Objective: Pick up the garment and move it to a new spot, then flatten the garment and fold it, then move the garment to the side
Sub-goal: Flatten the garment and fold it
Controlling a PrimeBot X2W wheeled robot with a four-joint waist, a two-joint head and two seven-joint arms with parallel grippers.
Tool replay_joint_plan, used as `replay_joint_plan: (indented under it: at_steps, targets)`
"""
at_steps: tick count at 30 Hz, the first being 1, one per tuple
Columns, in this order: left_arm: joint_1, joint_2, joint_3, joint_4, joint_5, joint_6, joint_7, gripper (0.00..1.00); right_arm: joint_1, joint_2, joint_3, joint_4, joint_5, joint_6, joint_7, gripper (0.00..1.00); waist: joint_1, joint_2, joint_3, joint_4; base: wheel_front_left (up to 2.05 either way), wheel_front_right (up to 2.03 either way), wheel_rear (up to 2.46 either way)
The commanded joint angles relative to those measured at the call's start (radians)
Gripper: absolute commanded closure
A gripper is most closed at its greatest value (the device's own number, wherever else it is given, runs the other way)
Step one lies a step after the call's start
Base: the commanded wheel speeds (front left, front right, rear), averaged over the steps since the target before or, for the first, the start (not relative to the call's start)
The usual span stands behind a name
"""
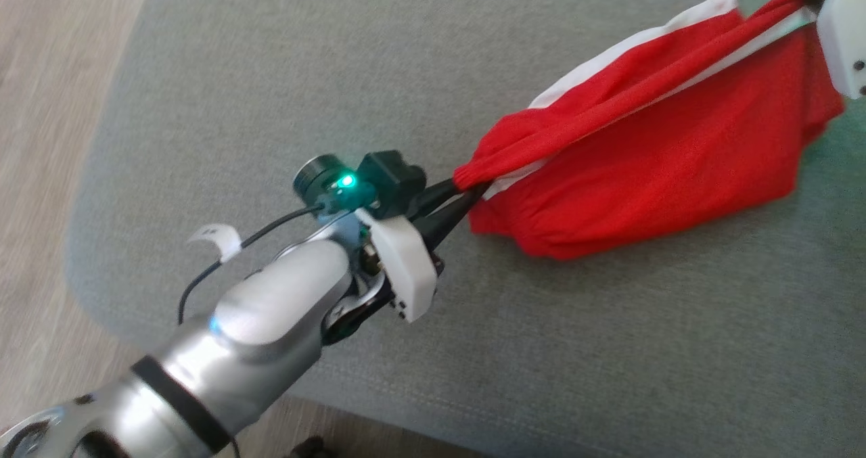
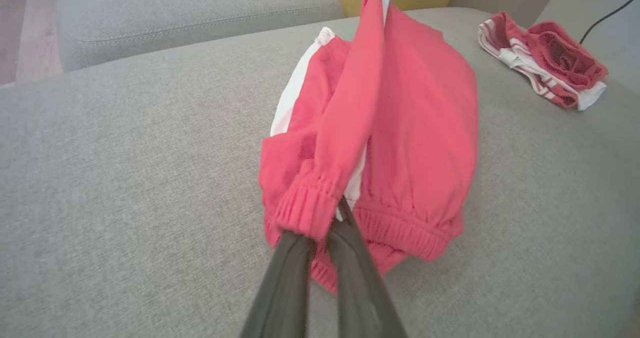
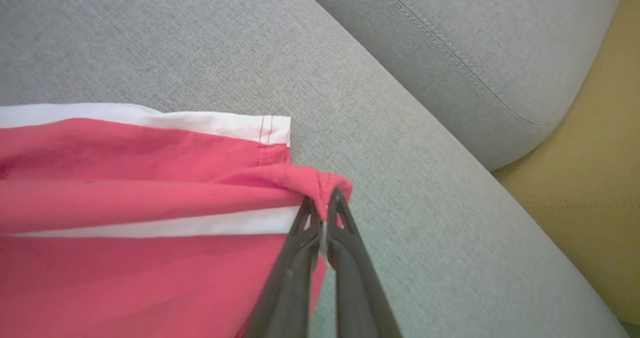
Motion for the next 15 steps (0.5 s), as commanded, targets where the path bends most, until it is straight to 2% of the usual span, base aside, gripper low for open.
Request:
replay_joint_plan:
  at_steps: [1,4,11,12,13,14,15]
  targets:
    - [-0.061,0.004,0.025,-0.001,0.001,-0.004,-0.018,1.0,-0.026,-0.003,0.015,-0.008,-0.022,0.002,-0.012,1.0,0.0,0.0,0.038,0.034,0.0,0.0,0.0]
    - [-0.096,-0.03,0.009,0.059,-0.005,-0.006,-0.046,1.0,-0.065,0.021,0.045,0.023,-0.023,0.002,-0.047,1.0,0.0,0.0,0.068,0.049,0.0,0.0,0.0]
    - [-0.138,-0.068,-0.002,0.144,-0.027,-0.007,-0.078,0.99,-0.113,0.046,0.112,0.085,-0.023,0.002,-0.084,1.0,0.0,0.0,0.096,0.06,0.0,0.0,0.0]
    - [-0.142,-0.071,-0.002,0.154,-0.031,-0.007,-0.081,0.67,-0.119,0.048,0.12,0.097,-0.025,0.002,-0.09,0.99,0.0,0.0,0.098,0.061,0.0,0.0,0.0]
    - [-0.145,-0.075,0.001,0.165,-0.034,-0.007,-0.084,0.18,-0.127,0.049,0.128,0.108,-0.033,0.002,-0.1,0.5,0.0,0.0,0.1,0.061,0.0,0.0,0.0]
    - [-0.148,-0.079,0.003,0.175,-0.035,-0.007,-0.086,0.0,-0.132,0.05,0.131,0.124,-0.037,0.002,-0.111,0.0,0.0,0.0,0.101,0.061,0.0,0.0,0.0]
    - [-0.151,-0.083,0.006,0.185,-0.035,-0.007,-0.088,0.0,-0.136,0.055,0.135,0.137,-0.04,0.002,-0.123,0.0,0.0,0.0,0.101,0.06,0.0,0.0,0.0]
